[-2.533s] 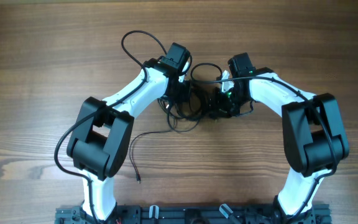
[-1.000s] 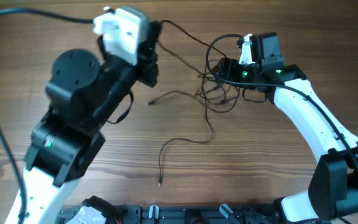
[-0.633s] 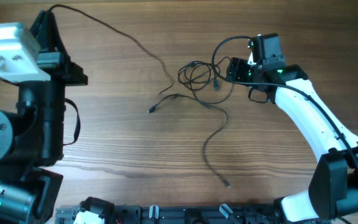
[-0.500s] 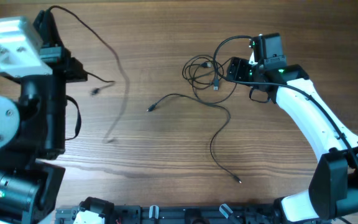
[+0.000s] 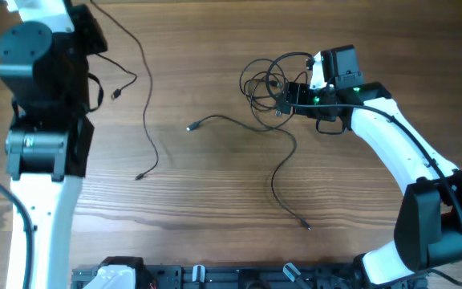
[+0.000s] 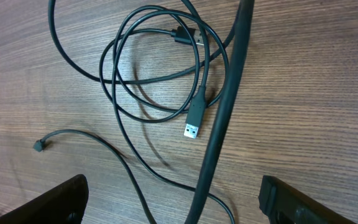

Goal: Untangle cables

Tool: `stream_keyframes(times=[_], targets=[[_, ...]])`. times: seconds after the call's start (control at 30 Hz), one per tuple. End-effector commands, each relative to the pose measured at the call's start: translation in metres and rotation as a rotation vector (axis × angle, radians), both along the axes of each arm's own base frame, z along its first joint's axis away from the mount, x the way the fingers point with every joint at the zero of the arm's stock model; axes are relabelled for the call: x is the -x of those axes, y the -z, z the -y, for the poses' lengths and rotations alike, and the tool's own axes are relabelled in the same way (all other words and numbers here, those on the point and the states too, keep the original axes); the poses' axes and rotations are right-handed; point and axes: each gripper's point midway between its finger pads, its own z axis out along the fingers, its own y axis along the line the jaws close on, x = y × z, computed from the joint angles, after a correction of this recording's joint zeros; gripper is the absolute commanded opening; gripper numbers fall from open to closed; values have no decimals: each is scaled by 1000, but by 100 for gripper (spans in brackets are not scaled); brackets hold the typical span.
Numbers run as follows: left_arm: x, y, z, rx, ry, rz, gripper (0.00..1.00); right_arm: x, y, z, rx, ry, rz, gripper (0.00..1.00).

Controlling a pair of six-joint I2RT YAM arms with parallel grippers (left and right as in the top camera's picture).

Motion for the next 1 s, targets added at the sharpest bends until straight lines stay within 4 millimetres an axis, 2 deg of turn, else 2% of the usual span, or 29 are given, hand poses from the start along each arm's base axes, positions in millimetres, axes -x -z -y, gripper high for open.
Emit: stream_keyframes(times=[0.0, 0.07, 0.1, 0.37, 0.47, 0.57, 0.63, 0.67, 0.7, 0.73, 0.83, 0.97], targets=[[-19, 70, -22, 106, -32, -215, 4, 5, 10, -2, -6, -20, -29, 90], [-12, 118, -25, 164, -67, -384, 4, 4, 10, -2, -7, -19, -27, 91], [-8, 132, -25, 186, -79, -438, 4, 4, 10, -2, -6, -19, -26, 91], [36, 224, -22, 353, -219, -817, 4, 5, 10, -2, -6, -20, -28, 91], [52, 268, -6, 424, -202, -1019, 4, 4, 11, 0, 4, -15, -26, 91], [71, 310, -4, 424, -236, -1211, 20, 4, 11, -1, 4, -18, -27, 91], [81, 332, -4, 422, -253, -1295, 22, 4, 11, -1, 4, -18, -27, 91], [91, 348, -3, 420, -264, -1349, 35, 5, 11, -1, 4, -18, -27, 91], [100, 362, -3, 419, -271, -1381, 62, 4, 11, -1, 4, -18, -27, 91], [103, 369, 0, 430, -264, -1390, 68, 4, 11, -1, 4, -18, -27, 91], [111, 383, 7, 459, -243, -1414, 76, 4, 11, -1, 4, -18, -27, 91], [124, 413, 17, 507, -206, -1426, 73, 4, 11, -1, 4, -18, -27, 92]])
